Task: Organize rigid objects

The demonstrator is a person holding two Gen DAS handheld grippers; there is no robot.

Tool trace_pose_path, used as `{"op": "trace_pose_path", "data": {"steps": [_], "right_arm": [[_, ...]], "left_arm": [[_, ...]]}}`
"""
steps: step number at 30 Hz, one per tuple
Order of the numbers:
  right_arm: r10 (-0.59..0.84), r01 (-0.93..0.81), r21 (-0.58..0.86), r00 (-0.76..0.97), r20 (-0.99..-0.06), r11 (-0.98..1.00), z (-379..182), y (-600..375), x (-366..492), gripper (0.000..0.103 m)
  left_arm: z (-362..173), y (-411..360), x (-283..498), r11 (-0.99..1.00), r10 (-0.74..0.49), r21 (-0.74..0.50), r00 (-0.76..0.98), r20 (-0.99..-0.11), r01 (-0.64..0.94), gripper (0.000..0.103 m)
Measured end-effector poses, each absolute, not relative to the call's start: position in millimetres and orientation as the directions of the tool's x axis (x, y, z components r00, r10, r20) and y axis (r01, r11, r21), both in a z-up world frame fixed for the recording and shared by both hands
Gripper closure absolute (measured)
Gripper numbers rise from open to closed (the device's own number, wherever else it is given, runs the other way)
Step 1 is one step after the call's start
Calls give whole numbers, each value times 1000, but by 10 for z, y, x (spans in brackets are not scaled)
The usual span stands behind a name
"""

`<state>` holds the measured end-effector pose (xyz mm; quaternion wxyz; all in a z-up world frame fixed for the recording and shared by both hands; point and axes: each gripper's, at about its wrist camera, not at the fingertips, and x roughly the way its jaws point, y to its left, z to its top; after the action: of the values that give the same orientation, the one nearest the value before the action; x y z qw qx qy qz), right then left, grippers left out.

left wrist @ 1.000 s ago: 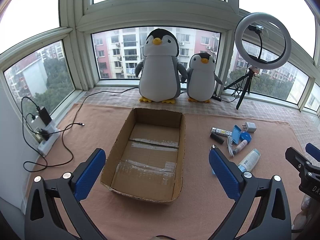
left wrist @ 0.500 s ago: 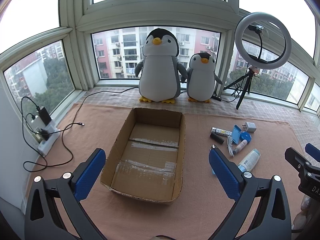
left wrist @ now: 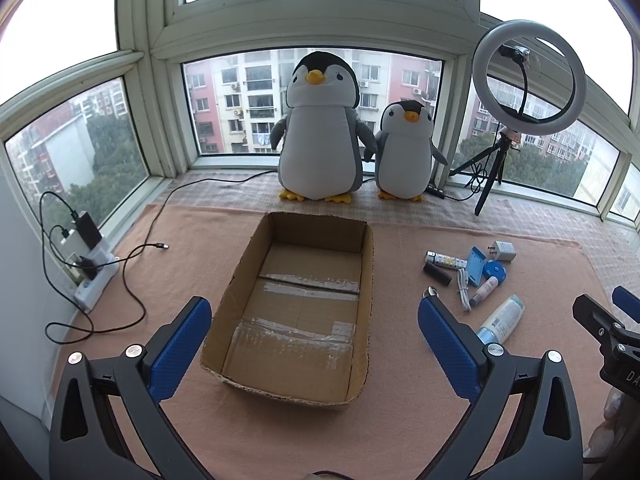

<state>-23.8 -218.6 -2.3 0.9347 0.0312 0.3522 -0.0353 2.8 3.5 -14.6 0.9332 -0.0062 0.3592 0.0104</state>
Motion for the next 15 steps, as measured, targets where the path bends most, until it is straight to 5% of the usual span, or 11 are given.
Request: {"op": "trace_pose_path", "data": {"steps": [15], "right_arm": [[-45,98,40,732,-680,994,-128,-2326,-165,0]], "left_arm": [[-578,716,240,988,133,44,661,-738,-149,1]]}}
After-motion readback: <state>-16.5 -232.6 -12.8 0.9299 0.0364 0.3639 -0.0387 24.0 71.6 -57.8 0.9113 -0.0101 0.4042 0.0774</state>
